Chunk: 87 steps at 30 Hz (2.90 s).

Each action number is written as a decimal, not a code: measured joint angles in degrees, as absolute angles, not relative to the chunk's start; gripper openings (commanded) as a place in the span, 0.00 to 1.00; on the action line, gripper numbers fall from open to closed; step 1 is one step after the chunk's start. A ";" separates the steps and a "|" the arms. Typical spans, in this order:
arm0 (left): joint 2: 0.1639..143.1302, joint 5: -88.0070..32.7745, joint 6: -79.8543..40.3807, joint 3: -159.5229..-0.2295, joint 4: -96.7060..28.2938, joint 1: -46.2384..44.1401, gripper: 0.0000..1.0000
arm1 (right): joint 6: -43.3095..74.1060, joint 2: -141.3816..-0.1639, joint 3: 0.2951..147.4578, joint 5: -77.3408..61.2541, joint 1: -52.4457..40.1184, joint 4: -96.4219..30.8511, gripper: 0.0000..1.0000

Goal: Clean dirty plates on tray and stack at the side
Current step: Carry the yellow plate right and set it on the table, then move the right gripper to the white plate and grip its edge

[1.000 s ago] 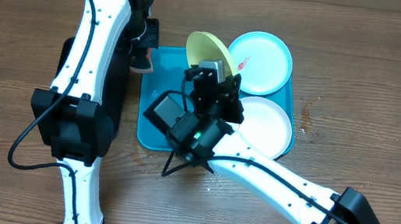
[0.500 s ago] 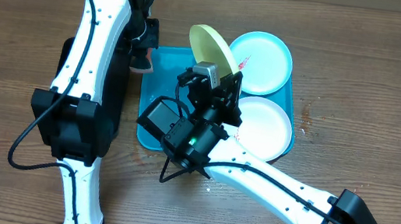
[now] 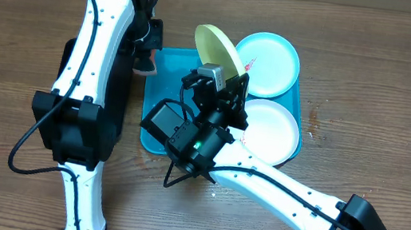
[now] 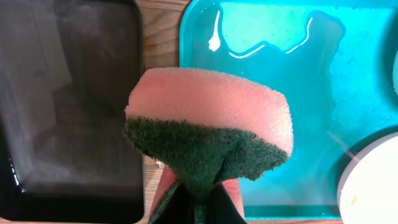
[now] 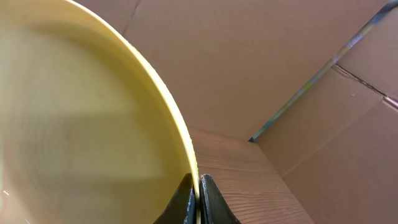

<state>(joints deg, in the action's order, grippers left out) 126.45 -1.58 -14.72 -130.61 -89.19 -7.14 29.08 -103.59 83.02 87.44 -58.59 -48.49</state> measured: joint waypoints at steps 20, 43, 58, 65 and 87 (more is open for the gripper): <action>126.45 -1.61 -14.72 -130.61 -89.17 -7.14 0.04 | 29.23 -103.59 83.02 55.90 -55.37 -49.63 0.04; 126.45 -3.38 -14.72 -130.61 -86.65 -7.53 0.04 | 25.93 -100.99 82.85 -10.72 5.52 -58.28 0.04; 126.45 -3.90 -14.72 -130.61 -86.15 -8.16 0.04 | 23.97 -100.71 64.66 -6.46 23.29 -40.93 0.04; 126.45 -3.92 -14.72 -130.61 -86.13 -8.16 0.04 | 23.99 -100.71 57.82 -4.12 23.53 -32.51 0.26; 126.45 -3.92 -14.72 -130.61 -85.54 -8.16 0.04 | 11.05 -95.53 76.09 -19.68 13.52 -66.00 0.58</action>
